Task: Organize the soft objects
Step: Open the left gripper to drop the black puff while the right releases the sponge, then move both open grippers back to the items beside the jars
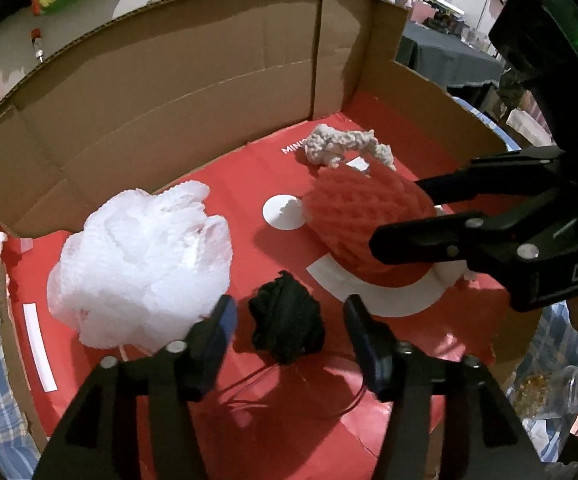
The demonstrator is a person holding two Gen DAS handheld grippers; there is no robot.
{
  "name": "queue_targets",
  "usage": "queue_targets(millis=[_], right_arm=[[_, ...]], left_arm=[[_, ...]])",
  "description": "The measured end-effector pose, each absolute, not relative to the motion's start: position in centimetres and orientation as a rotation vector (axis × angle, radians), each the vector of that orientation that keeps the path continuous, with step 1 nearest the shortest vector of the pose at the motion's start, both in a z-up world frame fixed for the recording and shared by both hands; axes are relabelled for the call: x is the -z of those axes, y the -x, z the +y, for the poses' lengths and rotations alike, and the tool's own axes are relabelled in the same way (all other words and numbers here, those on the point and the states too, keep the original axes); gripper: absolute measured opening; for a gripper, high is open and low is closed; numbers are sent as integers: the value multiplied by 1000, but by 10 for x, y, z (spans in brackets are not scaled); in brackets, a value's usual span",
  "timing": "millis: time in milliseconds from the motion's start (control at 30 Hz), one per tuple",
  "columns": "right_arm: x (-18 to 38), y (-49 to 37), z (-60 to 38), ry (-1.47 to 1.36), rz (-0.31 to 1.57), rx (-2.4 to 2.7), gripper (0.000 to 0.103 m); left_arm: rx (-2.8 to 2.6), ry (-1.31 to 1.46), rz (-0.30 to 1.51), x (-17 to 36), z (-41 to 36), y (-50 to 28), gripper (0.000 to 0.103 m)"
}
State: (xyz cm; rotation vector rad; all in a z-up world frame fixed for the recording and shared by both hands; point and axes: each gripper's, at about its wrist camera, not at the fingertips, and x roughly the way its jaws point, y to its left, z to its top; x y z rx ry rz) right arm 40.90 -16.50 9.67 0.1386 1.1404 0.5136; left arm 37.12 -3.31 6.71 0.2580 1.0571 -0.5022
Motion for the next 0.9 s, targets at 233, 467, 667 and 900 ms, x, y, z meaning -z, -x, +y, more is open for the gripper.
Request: queue_targets(millis=[233,467,667,900], right_arm=[[-121,-392,-173,-117,1088,-490,66],[-173,-347,-181,-96,956,-466,74],[-218,-289,-184,-48,826,-446,80],[-254,-209,-182,6,668,-427,87]], left_arm=[[476,-248,991,-88,-28,-361,78],[437,-154,861,-135,-9,-326,91],[418,-107,749,-174,1,-277,98],[375,-71,605,-204,6,-209,103]])
